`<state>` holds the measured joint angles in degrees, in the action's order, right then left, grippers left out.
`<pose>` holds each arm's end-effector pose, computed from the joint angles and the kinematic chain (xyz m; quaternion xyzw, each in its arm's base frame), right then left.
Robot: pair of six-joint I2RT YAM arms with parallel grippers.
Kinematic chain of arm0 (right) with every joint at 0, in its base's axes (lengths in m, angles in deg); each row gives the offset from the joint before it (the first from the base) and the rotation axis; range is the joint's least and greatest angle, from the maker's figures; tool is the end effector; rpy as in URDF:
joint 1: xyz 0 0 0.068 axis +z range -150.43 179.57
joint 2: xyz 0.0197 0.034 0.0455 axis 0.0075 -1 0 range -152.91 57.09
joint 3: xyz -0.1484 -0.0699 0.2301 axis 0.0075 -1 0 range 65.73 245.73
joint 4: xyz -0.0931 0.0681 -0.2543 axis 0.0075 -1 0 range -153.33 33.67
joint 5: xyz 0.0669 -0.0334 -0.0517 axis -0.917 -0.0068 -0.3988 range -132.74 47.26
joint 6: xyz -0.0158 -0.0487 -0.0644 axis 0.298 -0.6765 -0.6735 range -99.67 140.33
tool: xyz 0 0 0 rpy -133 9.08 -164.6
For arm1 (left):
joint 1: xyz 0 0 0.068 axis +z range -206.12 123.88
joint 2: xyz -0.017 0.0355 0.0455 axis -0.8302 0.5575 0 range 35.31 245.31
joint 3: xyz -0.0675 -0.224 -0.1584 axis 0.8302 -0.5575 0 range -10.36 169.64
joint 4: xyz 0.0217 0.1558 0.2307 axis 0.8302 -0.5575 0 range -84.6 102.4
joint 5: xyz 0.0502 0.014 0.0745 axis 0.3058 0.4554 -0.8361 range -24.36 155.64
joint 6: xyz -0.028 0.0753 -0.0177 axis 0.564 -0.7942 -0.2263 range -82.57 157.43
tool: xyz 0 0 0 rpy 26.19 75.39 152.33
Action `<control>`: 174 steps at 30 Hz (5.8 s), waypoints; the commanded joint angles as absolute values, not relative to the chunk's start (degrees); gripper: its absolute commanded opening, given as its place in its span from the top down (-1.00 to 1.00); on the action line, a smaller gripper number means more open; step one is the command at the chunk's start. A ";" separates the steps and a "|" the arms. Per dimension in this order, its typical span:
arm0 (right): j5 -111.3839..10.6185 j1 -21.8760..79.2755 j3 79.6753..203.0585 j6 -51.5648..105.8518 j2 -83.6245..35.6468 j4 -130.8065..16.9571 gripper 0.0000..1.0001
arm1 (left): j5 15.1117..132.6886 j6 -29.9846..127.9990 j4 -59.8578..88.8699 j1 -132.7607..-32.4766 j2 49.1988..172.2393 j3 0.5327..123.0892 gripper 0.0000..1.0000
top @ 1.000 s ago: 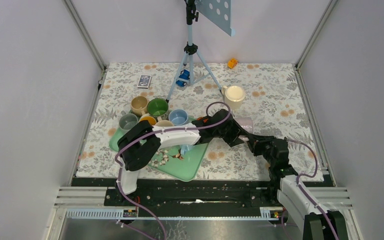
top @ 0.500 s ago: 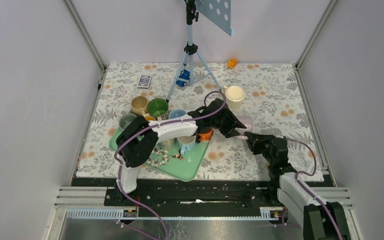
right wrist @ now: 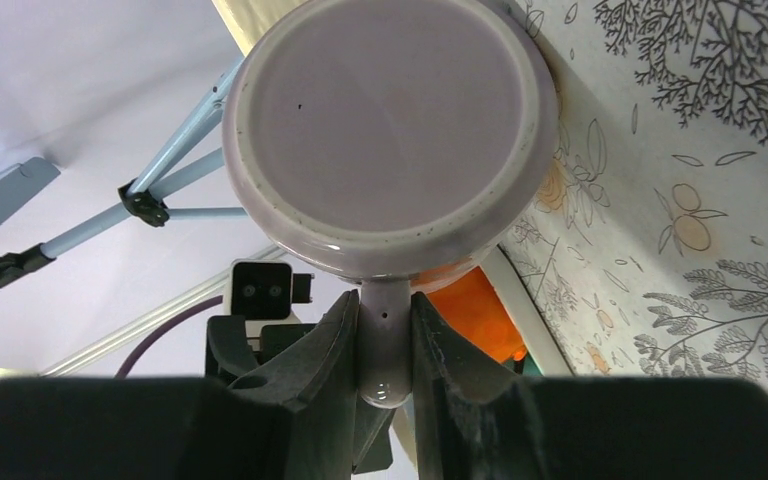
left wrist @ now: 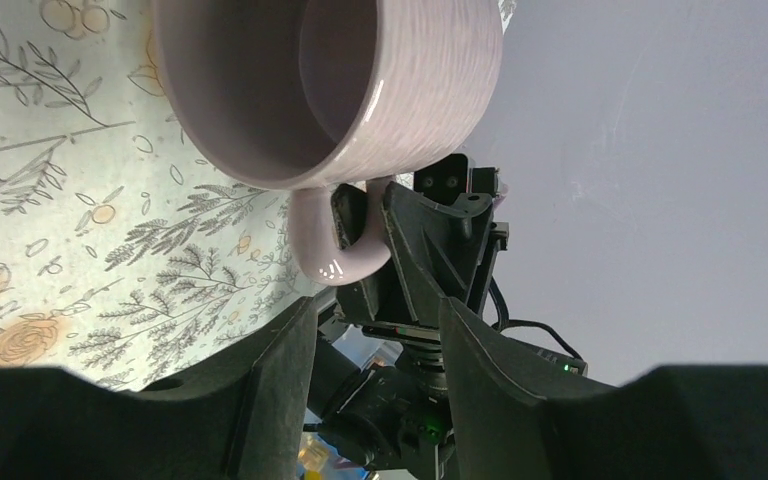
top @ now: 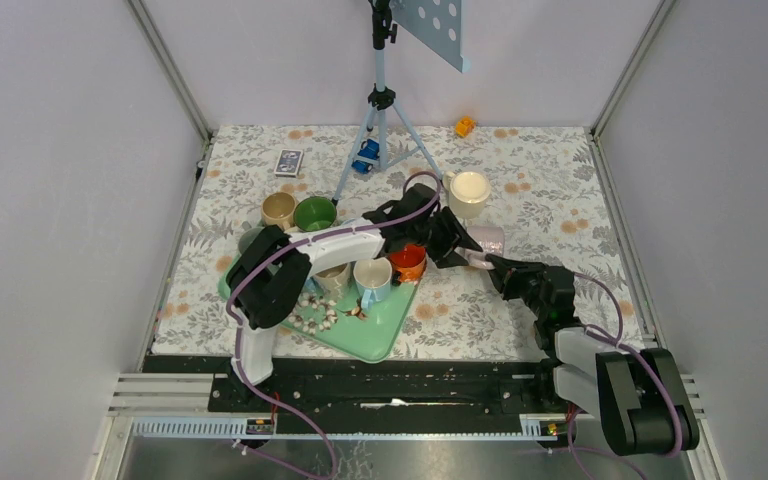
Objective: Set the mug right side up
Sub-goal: Turn over the cup at the corner of the board, then place the cup on the tray.
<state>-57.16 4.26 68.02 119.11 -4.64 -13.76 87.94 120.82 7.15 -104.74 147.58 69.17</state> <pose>0.2110 0.0352 0.1166 0.5323 0.5977 0.5265 0.2868 0.3027 -0.3847 0.1886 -0.1825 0.8669 -0.4636 0.0161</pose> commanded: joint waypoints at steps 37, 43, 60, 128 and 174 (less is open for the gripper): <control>-69.51 2.13 67.49 135.07 -21.86 18.32 1.00 | 92.74 113.30 5.86 -102.97 154.56 77.87 0.18; -70.60 2.13 67.24 135.03 -21.88 18.30 1.00 | 92.75 112.62 5.72 -102.99 155.51 79.14 0.39; -71.35 1.60 74.70 117.17 -5.43 -17.51 -0.37 | 88.54 100.29 -1.66 -102.18 155.93 86.97 1.00; -51.10 0.87 104.79 75.52 -4.95 -59.15 -0.99 | 58.18 71.46 3.08 -123.03 114.14 48.00 1.00; -54.83 0.98 101.12 75.74 -4.78 -55.44 -0.99 | 42.65 88.78 -24.73 -129.02 92.00 36.34 1.00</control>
